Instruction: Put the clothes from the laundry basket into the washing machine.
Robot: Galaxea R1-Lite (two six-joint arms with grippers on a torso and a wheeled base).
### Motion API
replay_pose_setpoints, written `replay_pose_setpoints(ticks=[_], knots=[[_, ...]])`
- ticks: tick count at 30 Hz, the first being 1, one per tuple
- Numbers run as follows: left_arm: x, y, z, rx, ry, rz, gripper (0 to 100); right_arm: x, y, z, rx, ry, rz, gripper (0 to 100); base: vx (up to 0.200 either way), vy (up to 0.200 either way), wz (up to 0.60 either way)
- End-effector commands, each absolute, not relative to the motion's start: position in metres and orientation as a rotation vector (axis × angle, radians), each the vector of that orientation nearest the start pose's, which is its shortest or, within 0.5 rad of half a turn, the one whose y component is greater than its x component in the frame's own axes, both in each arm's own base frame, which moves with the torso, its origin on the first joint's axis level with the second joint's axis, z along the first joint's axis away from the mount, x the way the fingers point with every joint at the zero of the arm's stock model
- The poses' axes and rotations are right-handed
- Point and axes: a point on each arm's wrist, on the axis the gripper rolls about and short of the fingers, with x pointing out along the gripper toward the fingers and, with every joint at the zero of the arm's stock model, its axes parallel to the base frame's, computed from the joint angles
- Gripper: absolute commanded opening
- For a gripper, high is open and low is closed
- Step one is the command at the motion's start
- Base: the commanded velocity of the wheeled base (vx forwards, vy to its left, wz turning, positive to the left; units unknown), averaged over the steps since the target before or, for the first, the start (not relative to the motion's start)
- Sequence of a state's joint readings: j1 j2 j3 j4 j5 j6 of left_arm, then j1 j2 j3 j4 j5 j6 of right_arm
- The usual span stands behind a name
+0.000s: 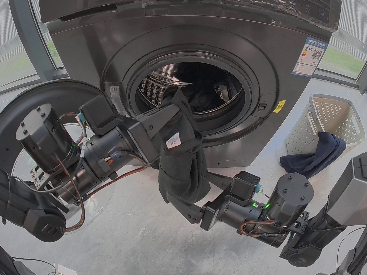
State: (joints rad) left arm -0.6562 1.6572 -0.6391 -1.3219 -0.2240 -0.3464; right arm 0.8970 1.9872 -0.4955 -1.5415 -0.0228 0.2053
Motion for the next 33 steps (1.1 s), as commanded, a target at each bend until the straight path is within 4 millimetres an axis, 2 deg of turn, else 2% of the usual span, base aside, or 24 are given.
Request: replay_pose_setpoints(ticks=[1,5,12,25,26,33], knots=[[0.217,-0.174,0.221,-0.389,-0.154,-0.920,0,0.198,0.259,0.112,0.247,0.033,0.900,100,0.000,0.000,0.00],[0.217,-0.174,0.221,-0.389,-0.155,-0.920,0,0.199,0.264,0.109,0.266,0.042,0.901,100,0.000,0.000,0.00],[0.217,-0.173,0.222,-0.390,-0.160,-0.920,0,0.215,0.273,0.097,0.265,0.052,0.877,100,0.000,0.000,0.00],[0.218,-0.174,0.221,-0.389,-0.155,-0.920,0,0.230,0.286,0.116,0.315,-0.047,0.869,100,0.000,0.000,0.00],[0.218,-0.174,0.221,-0.389,-0.155,-0.920,0,0.231,0.286,0.116,0.318,-0.049,0.868,0,0.000,0.000,0.00],[0.218,-0.174,0.218,-0.388,-0.149,-0.919,0,0.233,0.289,0.126,0.357,-0.083,0.836,0,0.000,0.000,0.00]])
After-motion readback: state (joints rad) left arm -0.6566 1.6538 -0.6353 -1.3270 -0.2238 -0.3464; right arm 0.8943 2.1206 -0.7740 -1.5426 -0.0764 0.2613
